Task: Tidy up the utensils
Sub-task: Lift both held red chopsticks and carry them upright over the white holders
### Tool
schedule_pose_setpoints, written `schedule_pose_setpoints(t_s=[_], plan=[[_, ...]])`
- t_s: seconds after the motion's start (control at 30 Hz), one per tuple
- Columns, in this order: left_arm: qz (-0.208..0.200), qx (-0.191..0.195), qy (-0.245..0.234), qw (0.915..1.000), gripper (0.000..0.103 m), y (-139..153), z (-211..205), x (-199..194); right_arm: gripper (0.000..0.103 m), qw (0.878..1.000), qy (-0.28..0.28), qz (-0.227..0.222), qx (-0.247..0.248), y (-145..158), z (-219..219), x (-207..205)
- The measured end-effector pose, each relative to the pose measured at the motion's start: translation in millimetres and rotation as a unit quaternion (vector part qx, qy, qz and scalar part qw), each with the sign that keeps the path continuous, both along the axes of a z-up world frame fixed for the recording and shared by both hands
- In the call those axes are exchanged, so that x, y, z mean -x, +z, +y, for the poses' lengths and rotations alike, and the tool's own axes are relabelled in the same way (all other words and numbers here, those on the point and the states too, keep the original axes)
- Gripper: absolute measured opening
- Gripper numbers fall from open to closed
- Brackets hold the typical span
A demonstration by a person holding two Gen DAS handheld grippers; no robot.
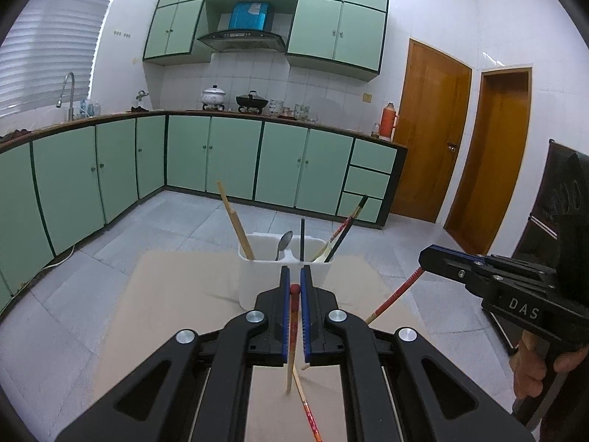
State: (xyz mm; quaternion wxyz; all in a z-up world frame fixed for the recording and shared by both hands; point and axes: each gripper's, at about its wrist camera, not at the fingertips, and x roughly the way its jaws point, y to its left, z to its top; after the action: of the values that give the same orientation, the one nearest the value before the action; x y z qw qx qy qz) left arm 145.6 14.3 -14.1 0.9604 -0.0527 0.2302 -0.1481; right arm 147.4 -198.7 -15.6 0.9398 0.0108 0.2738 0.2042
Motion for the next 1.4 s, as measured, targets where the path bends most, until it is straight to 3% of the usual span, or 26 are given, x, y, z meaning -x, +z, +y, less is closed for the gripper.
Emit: schedule_pose_setpoints(t_s=[0.37,0.67,0.9,1.1,1.4], plan=[[-0.040,0.007,-0.011,0.9991,0.005,38.7,4.9,-11.1,0.005,0.999,0.006,-0.032,-0.007,44.9,-9.4,-16.0],[-0.106,0.007,-0.012,0.9943,0.005,98.7,-1.4,-42.8,0.005,0.997,-0.007,-0.079,0.006,97.8,-18.8,-43.6],[-0.137,-0.001,0.003,0.9906,0.005,131.3,-5.7,-79.1,0.005,0.996,-0.017,-0.080,0.021,105.4,-19.1,-73.6],[-0.140,-0.003,0.014,0.9901,0.005,130.7,-7.0,-107.3,0.005,0.997,-0.026,-0.068,0.036,93.2,-12.8,-100.3],[-0.098,0.010,0.022,0.9949,0.005,88.1,-8.6,-156.4,0.005,0.997,-0.043,-0.043,0.042,62.9,-5.4,-136.6]])
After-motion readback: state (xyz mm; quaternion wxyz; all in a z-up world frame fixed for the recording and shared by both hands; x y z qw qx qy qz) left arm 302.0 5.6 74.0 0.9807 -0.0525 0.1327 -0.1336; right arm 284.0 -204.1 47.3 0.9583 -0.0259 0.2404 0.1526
